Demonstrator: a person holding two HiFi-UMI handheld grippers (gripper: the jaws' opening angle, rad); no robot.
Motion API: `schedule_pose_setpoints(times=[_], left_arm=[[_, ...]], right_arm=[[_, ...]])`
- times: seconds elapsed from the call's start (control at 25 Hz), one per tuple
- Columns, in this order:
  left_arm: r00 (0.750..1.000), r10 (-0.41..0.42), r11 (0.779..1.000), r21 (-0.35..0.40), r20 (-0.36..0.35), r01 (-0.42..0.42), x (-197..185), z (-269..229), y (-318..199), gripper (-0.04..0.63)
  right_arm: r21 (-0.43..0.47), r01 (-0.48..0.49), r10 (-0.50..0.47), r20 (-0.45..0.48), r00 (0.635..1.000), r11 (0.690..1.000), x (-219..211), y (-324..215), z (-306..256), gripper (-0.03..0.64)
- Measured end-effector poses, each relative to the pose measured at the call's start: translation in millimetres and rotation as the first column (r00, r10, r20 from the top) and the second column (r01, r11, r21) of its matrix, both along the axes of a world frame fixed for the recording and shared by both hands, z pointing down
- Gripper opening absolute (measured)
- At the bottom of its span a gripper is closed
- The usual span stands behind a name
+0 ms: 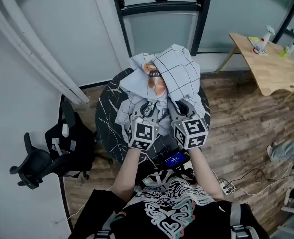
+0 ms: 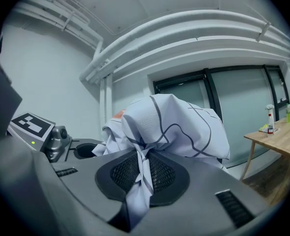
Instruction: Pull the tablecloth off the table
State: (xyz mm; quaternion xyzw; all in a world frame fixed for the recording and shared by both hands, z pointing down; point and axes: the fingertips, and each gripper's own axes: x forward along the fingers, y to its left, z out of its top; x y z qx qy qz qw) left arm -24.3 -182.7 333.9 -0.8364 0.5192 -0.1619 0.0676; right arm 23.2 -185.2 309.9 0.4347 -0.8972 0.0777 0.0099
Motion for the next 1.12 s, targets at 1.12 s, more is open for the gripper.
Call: schedule_pose_setpoints(times=[1.12], left_arm=[[1.000,-0.010,1.000,0.013,0.012,0.010,1.5,-4.2,0.4,0.072]], right_arm=[[0.029,-0.004,0.005,-0.025,1.000,1.000,0.7,0.5,-4.2,0.046]])
